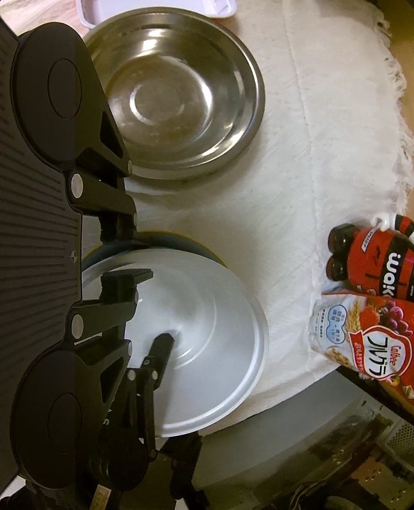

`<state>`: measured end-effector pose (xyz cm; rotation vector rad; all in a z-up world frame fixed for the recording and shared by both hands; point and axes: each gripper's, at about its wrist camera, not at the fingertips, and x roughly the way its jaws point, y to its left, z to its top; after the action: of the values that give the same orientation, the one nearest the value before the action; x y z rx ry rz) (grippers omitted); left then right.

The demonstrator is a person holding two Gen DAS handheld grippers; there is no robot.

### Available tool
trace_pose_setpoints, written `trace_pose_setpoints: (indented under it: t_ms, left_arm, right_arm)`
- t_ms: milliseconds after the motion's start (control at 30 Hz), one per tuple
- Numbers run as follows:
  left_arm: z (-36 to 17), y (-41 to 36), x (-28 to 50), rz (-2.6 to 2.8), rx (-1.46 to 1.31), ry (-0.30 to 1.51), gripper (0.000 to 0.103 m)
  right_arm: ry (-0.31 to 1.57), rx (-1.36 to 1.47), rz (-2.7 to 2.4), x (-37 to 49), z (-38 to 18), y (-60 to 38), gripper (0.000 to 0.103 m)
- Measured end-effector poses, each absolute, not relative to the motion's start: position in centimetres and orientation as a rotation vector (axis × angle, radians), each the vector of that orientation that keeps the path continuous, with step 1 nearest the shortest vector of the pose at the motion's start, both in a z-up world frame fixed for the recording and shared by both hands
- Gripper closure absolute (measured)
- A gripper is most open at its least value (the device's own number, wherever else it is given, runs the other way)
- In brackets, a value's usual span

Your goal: Organize plates and bowls

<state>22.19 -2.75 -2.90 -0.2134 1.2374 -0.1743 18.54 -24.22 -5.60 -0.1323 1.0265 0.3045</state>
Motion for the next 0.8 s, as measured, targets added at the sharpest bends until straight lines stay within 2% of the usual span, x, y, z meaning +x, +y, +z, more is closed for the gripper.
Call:
trace_pose_setpoints:
  t_ms: [300,567,800]
  left_arm:
    - [-3.0,-2.4,22.9,-0.22,-0.214,1.255,0.085]
    - [-2.7,-3.3,23.4,-0.253,-0.221,1.276,0.058]
    - [-2.4,-3.0,23.6,-0.265,-0.241,1.29,0.056]
  right_arm:
    - [1.156,0.021,0.362,18.9,-6.4,-24.8,0.031]
    - [1.209,0.127,0.4,19.0,-6.8,-26.0,0.031]
    - [1.218,0.139,0.393,18.8,-7.2,-26.5,0.031]
